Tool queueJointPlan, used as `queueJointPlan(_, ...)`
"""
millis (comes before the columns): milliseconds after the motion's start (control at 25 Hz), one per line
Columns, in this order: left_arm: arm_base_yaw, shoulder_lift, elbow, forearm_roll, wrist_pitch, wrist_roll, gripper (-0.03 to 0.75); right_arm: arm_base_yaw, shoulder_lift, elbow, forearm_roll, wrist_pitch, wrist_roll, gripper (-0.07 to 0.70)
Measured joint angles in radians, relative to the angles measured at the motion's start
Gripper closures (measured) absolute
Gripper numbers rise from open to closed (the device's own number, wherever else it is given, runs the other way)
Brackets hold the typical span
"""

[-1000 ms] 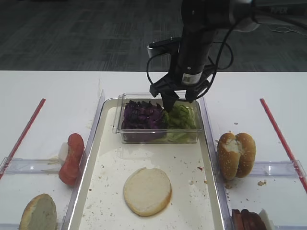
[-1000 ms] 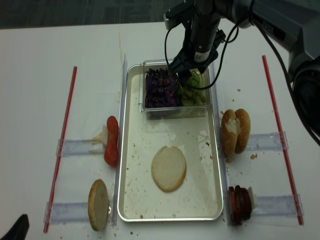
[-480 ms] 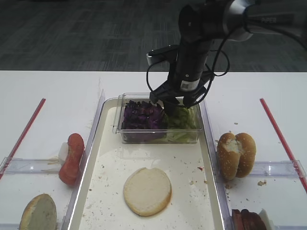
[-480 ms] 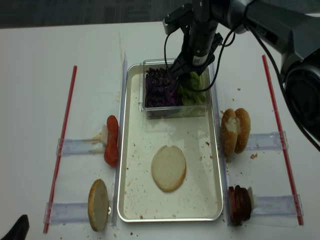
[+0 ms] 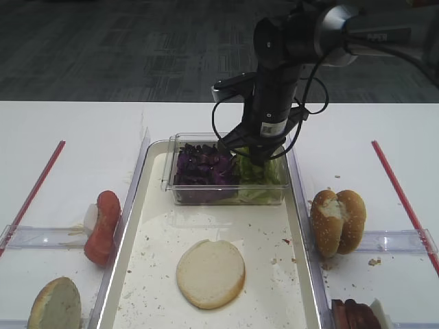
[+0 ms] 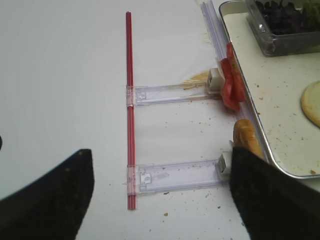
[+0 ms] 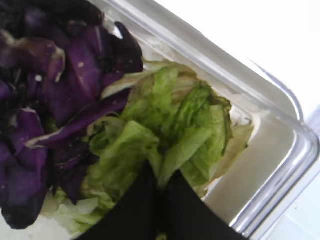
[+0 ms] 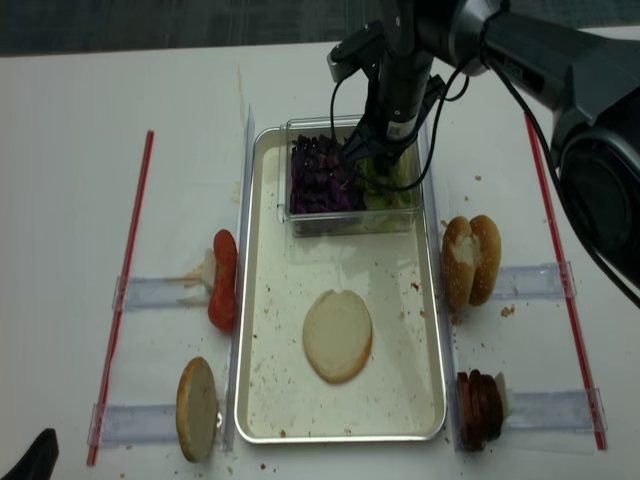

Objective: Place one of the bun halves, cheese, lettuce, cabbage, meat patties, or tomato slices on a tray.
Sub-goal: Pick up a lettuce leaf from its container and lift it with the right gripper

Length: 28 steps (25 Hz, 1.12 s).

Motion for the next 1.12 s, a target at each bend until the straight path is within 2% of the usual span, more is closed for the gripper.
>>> queueJointPlan(280, 0.000, 0.000, 0.000, 0.000, 0.000, 0.000, 0.165, 0.000, -0.006, 0.000, -0.002, 0.015, 0.000, 0.583)
queueJointPlan(560, 0.000, 0.000, 0.000, 0.000, 0.000, 0.000, 0.165, 0.000, -0.126, 0.000, -0.002, 0.026, 0.000, 0.584)
queueJointPlan(720, 0.000, 0.000, 0.000, 0.000, 0.000, 0.000, 0.165, 0.000, -0.164, 0.000, 0.008, 0.060, 0.000, 0.584)
queueJointPlan(960, 0.000, 0.000, 0.000, 0.000, 0.000, 0.000, 0.165, 0.000, -0.166, 0.006, 0.014, 0.144, 0.002, 0.584)
queueJointPlan(1120, 0.000, 0.000, 0.000, 0.000, 0.000, 0.000, 0.165, 0.005, -0.204, 0.073, 0.020, 0.152, 0.010, 0.584)
